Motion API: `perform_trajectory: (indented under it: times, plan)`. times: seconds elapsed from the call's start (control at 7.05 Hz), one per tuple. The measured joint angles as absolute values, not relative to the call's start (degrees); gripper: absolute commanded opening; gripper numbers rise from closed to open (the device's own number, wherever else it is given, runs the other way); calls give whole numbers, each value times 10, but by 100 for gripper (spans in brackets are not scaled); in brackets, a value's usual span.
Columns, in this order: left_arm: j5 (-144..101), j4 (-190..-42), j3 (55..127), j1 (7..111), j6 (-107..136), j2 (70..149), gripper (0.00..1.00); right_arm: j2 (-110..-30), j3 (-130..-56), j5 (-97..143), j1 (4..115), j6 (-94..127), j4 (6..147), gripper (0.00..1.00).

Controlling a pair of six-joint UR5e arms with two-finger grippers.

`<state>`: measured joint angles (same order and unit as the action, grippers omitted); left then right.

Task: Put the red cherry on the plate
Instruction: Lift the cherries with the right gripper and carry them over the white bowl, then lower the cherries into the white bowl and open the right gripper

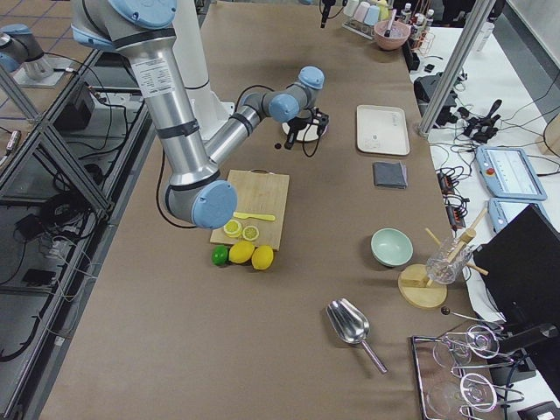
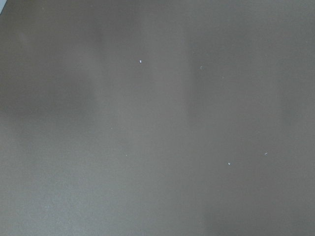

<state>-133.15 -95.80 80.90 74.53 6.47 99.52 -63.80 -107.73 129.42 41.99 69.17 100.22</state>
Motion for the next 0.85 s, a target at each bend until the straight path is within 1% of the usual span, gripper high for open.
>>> perform_trajectory:
  times: [0.28, 0.57, 0.71, 0.85]
  plan:
    - [-1332, -958, 809, 745, 64, 995, 98, -530, -977, 1295, 422, 727, 1011, 0]
    - [-1332, -958, 808, 745, 64, 995, 98, -474, -874, 1286, 415, 783, 944, 0]
    - [-1332, -958, 809, 745, 65, 996, 98, -455, -831, 1272, 405, 825, 896, 4]
    - [-1332, -958, 808, 745, 64, 995, 98, -434, -797, 1255, 394, 865, 865, 66]
